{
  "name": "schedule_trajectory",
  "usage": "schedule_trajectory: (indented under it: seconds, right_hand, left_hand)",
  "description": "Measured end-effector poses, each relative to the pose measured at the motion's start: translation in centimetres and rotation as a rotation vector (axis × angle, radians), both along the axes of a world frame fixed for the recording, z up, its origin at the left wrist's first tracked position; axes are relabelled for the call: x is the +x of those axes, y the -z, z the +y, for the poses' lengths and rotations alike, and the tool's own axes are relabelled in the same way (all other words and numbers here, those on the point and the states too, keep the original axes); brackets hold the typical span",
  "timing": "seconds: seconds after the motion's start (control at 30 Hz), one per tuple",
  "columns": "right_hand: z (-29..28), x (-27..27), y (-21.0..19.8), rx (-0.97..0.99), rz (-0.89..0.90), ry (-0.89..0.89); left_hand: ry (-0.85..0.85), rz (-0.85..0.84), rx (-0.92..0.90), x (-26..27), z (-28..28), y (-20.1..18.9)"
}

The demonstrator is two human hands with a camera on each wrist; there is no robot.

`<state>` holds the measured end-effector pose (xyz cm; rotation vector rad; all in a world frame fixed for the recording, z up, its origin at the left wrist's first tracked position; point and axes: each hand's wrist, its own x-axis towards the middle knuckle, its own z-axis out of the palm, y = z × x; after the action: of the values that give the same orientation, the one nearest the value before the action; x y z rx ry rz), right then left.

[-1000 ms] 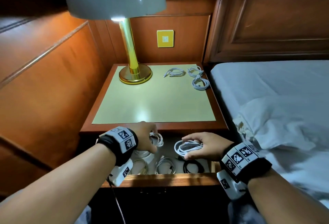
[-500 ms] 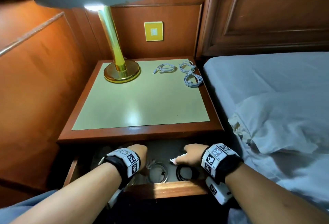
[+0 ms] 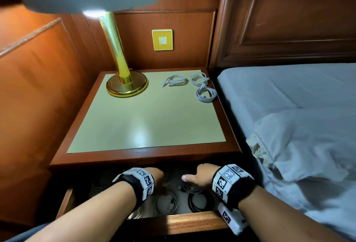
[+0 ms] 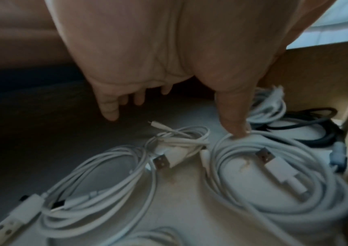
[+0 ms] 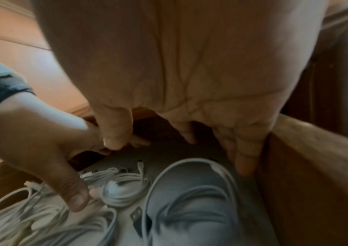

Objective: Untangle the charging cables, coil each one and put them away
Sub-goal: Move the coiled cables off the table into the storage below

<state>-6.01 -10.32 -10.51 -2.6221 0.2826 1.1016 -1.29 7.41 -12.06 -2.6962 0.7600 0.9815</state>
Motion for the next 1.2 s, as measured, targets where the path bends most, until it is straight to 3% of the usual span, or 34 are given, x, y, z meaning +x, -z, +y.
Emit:
schedule_trajectory:
  seconds: [0.07, 0.17, 0.4, 0.57, 0.8, 0.97, 1.2]
  right_hand:
    - [-0.3, -0.2, -0.1, 0.004, -0.017, -0.011]
    - [-0.5, -0.6, -1.0, 0.035, -0.075, -0.018]
    - [-2.0, -1.9, -5.0, 0.209, -0.373, 0.060]
    - [-3.3, -3.1, -6.3, 0.239, -0.613, 0.222]
    - [-4.3, -2.8, -6.1, -0.024, -0.461, 0.171]
    - [-3.7, -1.2, -6.6, -0.068, -0.403, 0.185]
    - [-4.5, 1.4, -7.7, -0.239, -0.424, 0.108]
  left_hand:
    - [0.034, 0.057, 0.056, -0.3, 0.0, -0.8]
    - [-0.010, 0.082, -0.054, -0.3, 0.6, -2.0]
    - [0.003, -0.085, -0.217, 1.4, 1.6, -6.2]
    - [-0.146, -0.234, -0.480, 3.3, 3.0, -7.2]
    - [-0.168, -0.301, -0.459, 4.0, 3.4, -6.5]
    - [-0.222, -0.298, -0.427, 4.9, 2.7, -6.8]
    - [-0.250, -0.254, -0.386, 6.9, 1.3, -7.4]
